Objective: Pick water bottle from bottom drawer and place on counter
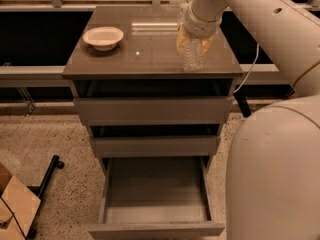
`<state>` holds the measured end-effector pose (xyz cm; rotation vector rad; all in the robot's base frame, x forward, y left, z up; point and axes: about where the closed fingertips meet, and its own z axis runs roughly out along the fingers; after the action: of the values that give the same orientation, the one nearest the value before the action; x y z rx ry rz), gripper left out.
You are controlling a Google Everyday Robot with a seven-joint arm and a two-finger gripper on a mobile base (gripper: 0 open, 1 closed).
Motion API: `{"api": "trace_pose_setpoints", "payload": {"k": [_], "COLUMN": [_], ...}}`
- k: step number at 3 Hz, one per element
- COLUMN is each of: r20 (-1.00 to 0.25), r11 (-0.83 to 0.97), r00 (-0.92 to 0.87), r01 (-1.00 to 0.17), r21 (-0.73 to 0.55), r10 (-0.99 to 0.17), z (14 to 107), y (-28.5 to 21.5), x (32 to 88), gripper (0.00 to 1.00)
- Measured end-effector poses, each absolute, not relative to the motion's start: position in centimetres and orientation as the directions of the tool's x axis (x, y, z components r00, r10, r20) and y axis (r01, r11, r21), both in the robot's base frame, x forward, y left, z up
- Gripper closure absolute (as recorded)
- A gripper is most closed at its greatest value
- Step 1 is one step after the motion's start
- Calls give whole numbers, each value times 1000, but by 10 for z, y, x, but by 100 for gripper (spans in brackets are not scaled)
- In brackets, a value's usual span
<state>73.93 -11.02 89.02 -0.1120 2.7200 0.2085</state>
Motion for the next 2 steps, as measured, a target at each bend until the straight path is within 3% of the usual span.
{"api": "trace_pose_setpoints", "payload": {"k": [2], "r20": [-422], "r11": [982], "r00": [-907], "r01": [-76], "r21": [175], "r10": [5], "z": [884], "y": [-104], "x": [752], "gripper": [100]}}
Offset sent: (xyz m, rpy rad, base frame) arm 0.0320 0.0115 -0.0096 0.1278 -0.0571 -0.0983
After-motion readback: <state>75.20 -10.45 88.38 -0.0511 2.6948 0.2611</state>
